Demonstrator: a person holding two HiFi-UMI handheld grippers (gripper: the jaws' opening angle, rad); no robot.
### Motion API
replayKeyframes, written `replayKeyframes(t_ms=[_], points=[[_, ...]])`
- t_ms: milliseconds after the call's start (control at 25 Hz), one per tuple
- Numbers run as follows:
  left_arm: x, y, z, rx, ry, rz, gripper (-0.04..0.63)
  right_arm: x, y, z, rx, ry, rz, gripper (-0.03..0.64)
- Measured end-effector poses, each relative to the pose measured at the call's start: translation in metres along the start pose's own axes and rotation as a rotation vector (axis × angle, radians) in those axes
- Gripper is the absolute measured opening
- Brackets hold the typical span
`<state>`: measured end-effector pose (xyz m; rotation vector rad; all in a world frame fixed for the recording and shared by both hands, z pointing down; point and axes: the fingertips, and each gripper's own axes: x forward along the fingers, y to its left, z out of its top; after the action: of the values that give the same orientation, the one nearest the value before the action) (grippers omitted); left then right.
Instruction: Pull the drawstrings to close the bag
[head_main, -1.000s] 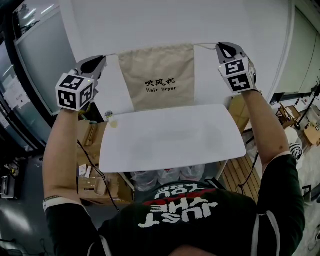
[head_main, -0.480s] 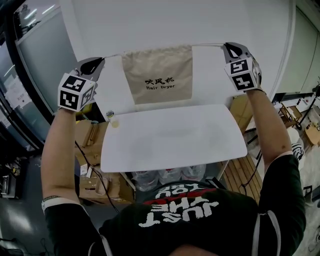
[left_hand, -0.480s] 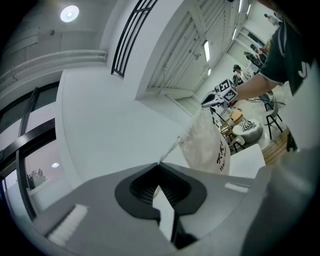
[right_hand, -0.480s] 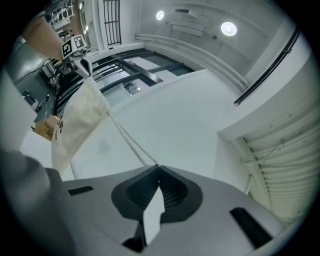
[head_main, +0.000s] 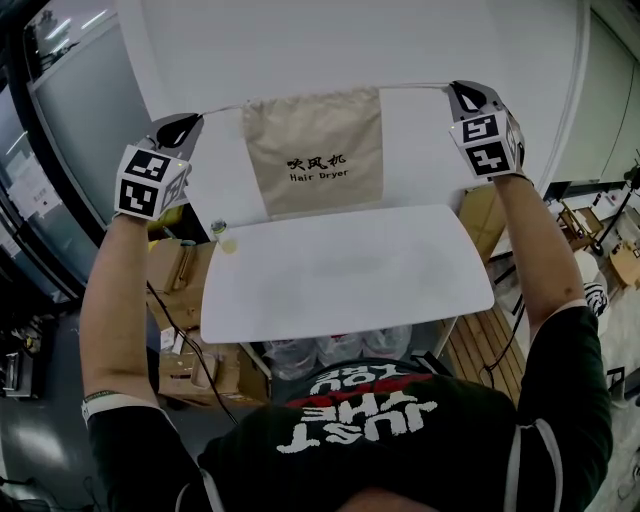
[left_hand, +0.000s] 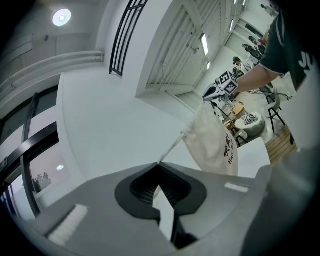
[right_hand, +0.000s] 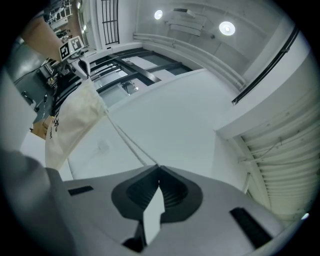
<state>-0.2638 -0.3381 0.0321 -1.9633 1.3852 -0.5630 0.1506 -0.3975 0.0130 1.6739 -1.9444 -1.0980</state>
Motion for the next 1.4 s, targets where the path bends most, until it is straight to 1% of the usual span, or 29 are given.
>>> replayKeyframes(t_ms=[120, 280, 480, 640, 800, 1000, 1240, 1400], points=[[0.001, 0.003, -0.001, -0.037, -0.003, 0.004, 0.009, 0.003, -0.001, 0.005, 0.046, -0.008, -0.003, 0.009], [-0.002, 0.002, 0.003, -0.082, -0.040, -0.022, 0.009, 0.004, -0.002, 0.003, 0.073, -0.014, 0.021, 0.009], [0.000, 0.006, 0.006, -0.050, -0.046, -0.022, 0.009, 0.006, -0.003, 0.005, 0.114, -0.041, 0.045, 0.009], [0.001, 0.002, 0.000, -0.014, -0.021, -0.031, 0.009, 0.005, 0.000, 0.003, 0.120, -0.039, 0.061, 0.009], [0.005, 0.005, -0.002, -0.029, -0.018, -0.034, 0.009, 0.008, 0.000, 0.002, 0.133, -0.039, 0.073, 0.009], [0.008, 0.005, -0.005, -0.023, -0.009, -0.052, 0.009, 0.010, 0.000, 0.001, 0.152, -0.048, 0.087, 0.009], [0.006, 0.002, -0.010, -0.016, -0.005, -0.058, 0.009, 0.005, -0.007, -0.011, 0.194, -0.047, 0.083, 0.009], [0.004, 0.007, -0.016, -0.025, 0.009, -0.061, 0.009, 0.005, -0.016, -0.017, 0.223, -0.043, 0.077, 0.009]])
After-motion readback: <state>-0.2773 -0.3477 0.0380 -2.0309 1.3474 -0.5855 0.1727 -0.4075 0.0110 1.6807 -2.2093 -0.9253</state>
